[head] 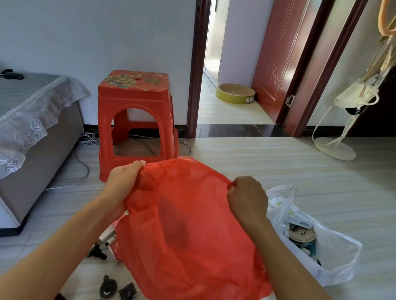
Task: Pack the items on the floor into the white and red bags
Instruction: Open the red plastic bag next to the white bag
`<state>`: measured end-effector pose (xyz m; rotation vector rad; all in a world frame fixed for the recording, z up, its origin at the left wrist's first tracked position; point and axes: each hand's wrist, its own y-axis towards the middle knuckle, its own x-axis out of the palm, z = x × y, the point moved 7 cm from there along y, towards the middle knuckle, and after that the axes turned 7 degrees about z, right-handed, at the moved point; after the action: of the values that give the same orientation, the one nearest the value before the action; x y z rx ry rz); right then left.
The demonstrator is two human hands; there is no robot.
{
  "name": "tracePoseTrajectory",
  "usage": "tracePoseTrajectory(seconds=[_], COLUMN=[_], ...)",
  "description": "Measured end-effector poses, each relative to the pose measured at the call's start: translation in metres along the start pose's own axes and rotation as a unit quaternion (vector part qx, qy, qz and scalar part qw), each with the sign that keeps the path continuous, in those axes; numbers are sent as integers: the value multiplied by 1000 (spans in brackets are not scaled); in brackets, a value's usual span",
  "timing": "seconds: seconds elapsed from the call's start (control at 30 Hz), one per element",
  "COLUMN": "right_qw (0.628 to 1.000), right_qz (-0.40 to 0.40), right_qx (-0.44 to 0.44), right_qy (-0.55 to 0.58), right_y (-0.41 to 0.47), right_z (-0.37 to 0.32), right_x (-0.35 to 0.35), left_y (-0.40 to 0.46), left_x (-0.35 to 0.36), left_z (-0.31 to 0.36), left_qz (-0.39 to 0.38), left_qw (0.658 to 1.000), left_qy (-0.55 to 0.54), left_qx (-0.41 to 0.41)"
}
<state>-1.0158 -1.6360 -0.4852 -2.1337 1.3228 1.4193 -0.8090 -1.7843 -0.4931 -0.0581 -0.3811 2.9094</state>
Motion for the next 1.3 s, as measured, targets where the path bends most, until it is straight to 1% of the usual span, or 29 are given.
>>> tracePoseTrajectory(seconds=[0.03,0.07,0.1,0.13,0.17,0.2,0.23,0.27,0.3,0.33,0.37,0.4,0.43,0.53,0.63,0.67,0.73,0.8,0.83,0.87,0.9,0.97,1.03,1.07,1.13,1.2,1.23,1.27,1.3], right_qw=[996,976,929,870,827,820,838,862,879,877,870,866,868,881,933,947,965,978,983,988,992,995,993,992,988,985,980,963,928], right_qz=[-17,-63,-130,-199,-248,-275,-278,-274,-269,-278,-290,-300,-310,-335,-283,-264,-229,-180,-152,-123,-94,-49,-45,-62,-110,-128,-134,-152,-189], right_qx=[31,76,131,175,196,189,169,136,104,86,80,73,63,37,18,4,-25,-33,-31,-30,-25,-8,0,-5,-33,-35,-11,29,78], right_qy=[85,196,320,415,464,465,438,404,380,381,392,392,383,333,220,180,121,99,94,89,83,92,111,114,102,108,145,219,312], right_y=[5,5,1,-6,-12,-15,-14,-13,-14,-17,-20,-22,-25,-28,-18,-14,-8,-2,1,3,5,8,9,8,5,4,4,3,-1], right_z=[8,15,18,17,15,16,16,14,8,0,-6,-10,-13,-12,4,9,17,25,28,31,33,32,28,26,21,24,28,32,33], right_x=[0,1,4,7,7,6,6,3,0,-1,-1,-1,-3,-3,-2,0,1,-2,-4,-7,-10,-16,-20,-18,-14,-12,-13,-13,-10], left_y=[4,8,13,19,22,21,14,0,-17,-36,-51,-60,-65,-64,-49,-47,-47,-54,-56,-56,-54,-42,-26,-16,-1,10,14,17,16], left_x=[-6,-12,-19,-26,-30,-29,-22,-9,8,29,47,60,68,67,57,57,62,67,67,67,64,57,46,37,14,-9,-17,-22,-23], left_z=[-1,-5,-11,-15,-15,-9,-2,8,17,21,18,11,4,3,11,12,7,5,6,7,8,6,4,5,9,7,4,1,1], left_qz=[7,13,20,33,56,75,70,29,-36,-106,-154,-182,-193,-178,-126,-129,-185,-245,-259,-266,-269,-261,-202,-146,-21,60,81,96,101], left_qw=[1000,999,997,988,965,935,914,905,890,858,817,787,777,792,801,800,789,762,755,757,769,820,875,891,907,906,897,881,862], left_qy=[6,25,70,152,250,316,325,292,260,268,307,334,344,311,313,331,369,382,381,379,373,345,312,305,299,314,342,375,401], left_qx=[-11,-21,-19,5,61,144,231,309,374,426,463,485,491,493,494,483,456,462,467,462,444,374,311,303,296,277,268,272,293])
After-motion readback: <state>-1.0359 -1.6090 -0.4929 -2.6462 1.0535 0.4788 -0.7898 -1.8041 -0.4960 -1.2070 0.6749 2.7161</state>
